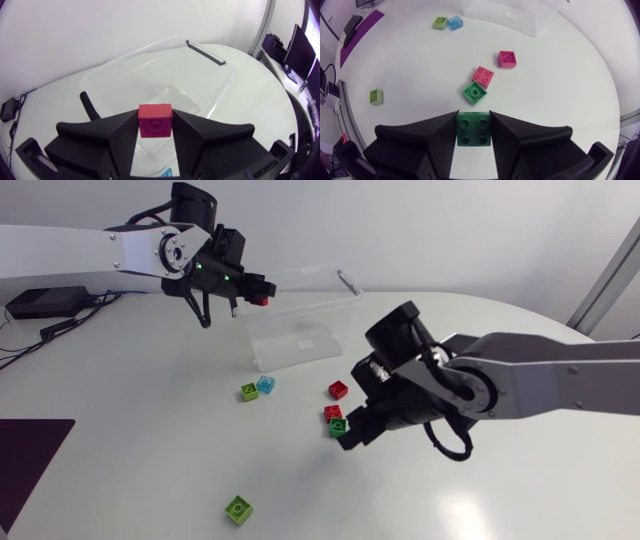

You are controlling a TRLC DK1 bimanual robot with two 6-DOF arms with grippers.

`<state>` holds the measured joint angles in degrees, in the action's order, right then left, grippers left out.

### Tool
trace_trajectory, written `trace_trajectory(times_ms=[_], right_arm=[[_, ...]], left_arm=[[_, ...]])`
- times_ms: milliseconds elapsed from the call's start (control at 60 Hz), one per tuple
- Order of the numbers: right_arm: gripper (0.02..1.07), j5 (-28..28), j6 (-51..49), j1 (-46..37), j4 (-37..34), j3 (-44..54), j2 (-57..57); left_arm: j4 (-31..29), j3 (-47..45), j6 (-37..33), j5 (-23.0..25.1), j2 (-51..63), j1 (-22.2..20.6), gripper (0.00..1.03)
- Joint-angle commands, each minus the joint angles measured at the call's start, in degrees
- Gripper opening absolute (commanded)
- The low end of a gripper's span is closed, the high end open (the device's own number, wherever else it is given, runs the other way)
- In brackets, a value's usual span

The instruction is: Place the duplo bricks in the container

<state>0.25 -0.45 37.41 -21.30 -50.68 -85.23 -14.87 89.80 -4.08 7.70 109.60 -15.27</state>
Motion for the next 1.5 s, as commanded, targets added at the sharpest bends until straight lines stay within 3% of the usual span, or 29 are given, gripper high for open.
trace_trajectory(times_ms=[0, 100, 217, 350, 533, 700, 833, 1117, 1483], right_arm=[[0.29, 0.3, -1.0, -1.7, -0.9, -3.5, 0.7], [0.29, 0.0, -1.0, -3.7, -1.0, -7.1, -0.4], [0.29, -0.3, -1.0, -5.2, -1.0, -11.6, -2.6], [0.29, -0.3, -1.1, -5.6, -1.3, -16.3, -4.9], [0.29, -0.3, -1.3, -6.9, -1.4, -24.2, -9.5], [0.29, -0.3, -1.6, -8.7, -1.4, -31.8, -14.7], [0.30, -0.3, -1.6, -9.1, -1.2, -36.3, -18.1], [0.30, -0.2, -1.8, -9.1, -0.4, -44.3, -24.9], [0.30, 0.1, -2.8, -10.2, -2.1, -54.6, -32.4]], left_arm=[[0.7, 1.3, -0.5, 0.5, 1.8, -0.2, 0.55], [3.4, -0.8, -0.5, 0.4, 0.1, -0.6, 0.85], [3.1, -1.5, 0.0, 0.3, -2.2, -0.6, 0.97], [0.7, -3.7, -0.2, 0.3, -7.3, -0.6, 0.98], [-9.8, -5.3, -1.7, 0.2, -14.8, -1.2, 0.98], [-20.6, -12.0, -5.3, 0.2, -22.9, -4.2, 0.98], [-25.8, -18.7, -7.5, 0.2, -27.6, -7.1, 0.98], [-27.9, -32.5, -9.4, -0.2, -34.0, -11.6, 0.98], [-29.5, -43.0, -8.7, -0.3, -37.7, -17.4, 0.98]])
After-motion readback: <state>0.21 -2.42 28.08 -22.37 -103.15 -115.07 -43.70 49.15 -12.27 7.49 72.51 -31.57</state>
